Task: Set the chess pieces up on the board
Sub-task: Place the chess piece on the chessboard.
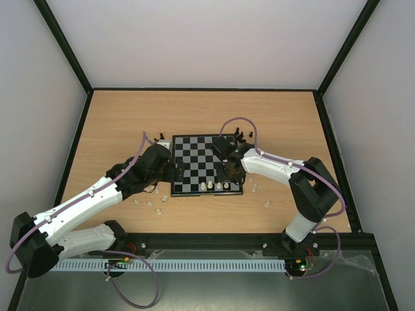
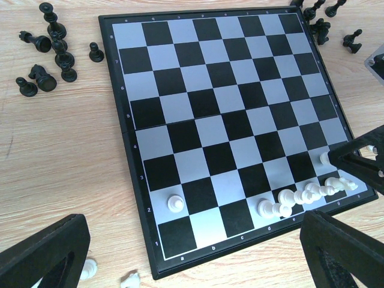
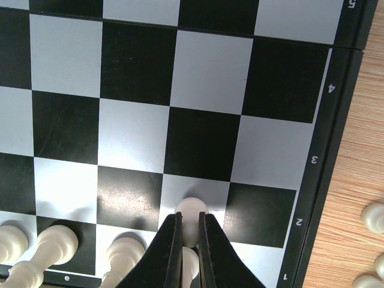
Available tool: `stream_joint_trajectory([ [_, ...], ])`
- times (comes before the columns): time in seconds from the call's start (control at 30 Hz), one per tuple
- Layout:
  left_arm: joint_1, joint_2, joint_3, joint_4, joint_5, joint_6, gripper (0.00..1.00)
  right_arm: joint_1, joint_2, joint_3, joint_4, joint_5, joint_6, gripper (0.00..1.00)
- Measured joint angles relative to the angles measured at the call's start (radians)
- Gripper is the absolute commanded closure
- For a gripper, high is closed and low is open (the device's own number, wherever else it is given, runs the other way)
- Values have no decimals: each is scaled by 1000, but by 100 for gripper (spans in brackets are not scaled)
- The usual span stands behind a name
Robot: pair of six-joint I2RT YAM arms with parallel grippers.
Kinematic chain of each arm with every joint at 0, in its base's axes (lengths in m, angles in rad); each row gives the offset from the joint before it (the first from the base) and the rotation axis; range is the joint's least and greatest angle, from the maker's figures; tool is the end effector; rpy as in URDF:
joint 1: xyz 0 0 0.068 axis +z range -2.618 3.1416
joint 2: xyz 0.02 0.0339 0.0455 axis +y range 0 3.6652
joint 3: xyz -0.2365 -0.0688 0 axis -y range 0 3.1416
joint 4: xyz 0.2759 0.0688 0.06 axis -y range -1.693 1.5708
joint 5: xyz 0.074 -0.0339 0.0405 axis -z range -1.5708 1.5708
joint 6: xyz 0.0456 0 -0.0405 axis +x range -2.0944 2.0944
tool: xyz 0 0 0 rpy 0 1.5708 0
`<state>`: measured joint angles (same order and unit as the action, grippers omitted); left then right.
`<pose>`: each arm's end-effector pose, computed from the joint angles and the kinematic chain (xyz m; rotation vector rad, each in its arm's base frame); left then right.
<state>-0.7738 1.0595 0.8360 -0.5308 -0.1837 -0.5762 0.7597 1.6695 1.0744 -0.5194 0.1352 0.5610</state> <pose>0.2012 -0.1850 0.2357 0.1389 2.3524 -0.4671 0.2637 0.2420 0.1369 -0.2247 2.6809 0.2393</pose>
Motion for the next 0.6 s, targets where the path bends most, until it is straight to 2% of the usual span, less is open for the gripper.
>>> stream_joint_trajectory([
  [0.4, 0, 0, 0, 0, 0, 0, 1, 0, 8, 0, 0, -5, 0, 93],
  [0.6, 0, 0, 0, 0, 0, 0, 1, 0, 9, 0, 0, -10, -1, 83],
])
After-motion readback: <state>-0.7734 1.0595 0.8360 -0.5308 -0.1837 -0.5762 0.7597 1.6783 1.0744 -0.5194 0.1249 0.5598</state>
